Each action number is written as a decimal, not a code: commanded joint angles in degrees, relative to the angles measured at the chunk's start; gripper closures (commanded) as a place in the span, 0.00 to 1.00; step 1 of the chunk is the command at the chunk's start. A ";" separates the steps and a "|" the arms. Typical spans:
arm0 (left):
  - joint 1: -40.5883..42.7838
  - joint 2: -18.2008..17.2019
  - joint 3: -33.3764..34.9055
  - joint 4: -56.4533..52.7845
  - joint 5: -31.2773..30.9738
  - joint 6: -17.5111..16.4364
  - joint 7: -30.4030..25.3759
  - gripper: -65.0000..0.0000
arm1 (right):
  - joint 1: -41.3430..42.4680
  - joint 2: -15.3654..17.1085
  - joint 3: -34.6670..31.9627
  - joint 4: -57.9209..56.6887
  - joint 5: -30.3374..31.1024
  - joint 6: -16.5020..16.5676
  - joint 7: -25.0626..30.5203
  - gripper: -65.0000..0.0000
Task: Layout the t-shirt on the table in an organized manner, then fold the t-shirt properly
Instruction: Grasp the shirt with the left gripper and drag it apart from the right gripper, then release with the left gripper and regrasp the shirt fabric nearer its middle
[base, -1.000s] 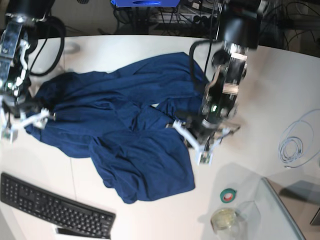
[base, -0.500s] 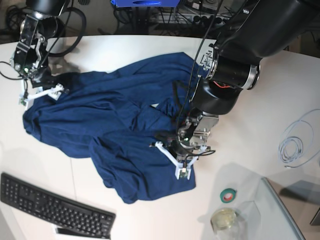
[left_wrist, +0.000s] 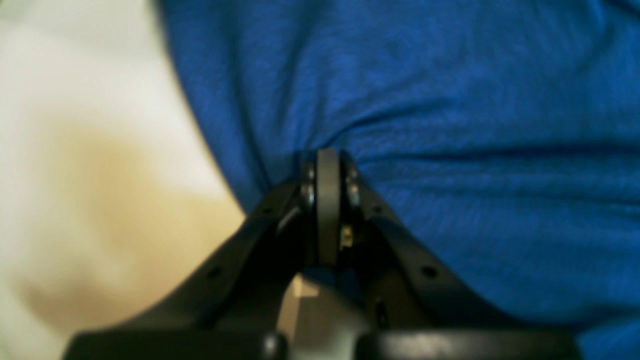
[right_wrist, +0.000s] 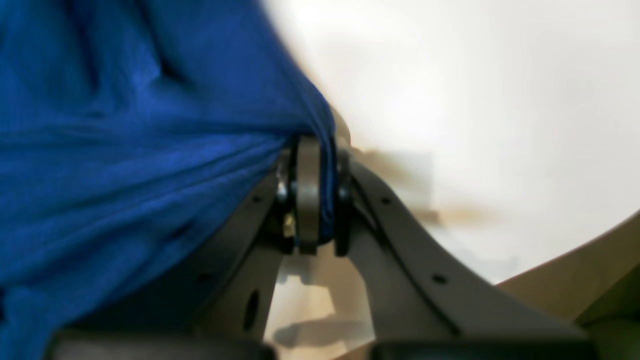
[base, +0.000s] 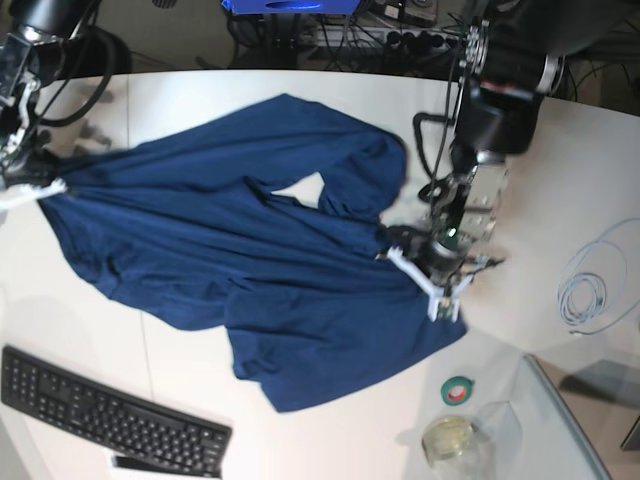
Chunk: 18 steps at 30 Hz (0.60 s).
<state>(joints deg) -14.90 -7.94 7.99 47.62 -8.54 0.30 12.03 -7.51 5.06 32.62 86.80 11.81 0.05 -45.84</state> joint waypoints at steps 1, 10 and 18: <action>1.75 -0.10 -1.09 4.91 0.40 0.36 1.20 1.00 | 1.49 1.23 0.04 0.71 -0.08 -0.10 0.00 1.00; 14.41 0.69 -12.87 31.73 0.84 0.36 10.17 1.00 | 6.41 4.04 -0.14 0.36 -0.25 0.08 -4.84 0.70; 20.48 0.43 -22.27 43.95 0.93 0.36 18.52 1.00 | -3.70 4.13 -16.58 21.99 -0.17 0.17 -8.09 0.50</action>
<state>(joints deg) 5.87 -7.07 -14.06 90.50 -7.55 0.78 31.27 -11.79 8.23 15.07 108.01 12.40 0.51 -54.74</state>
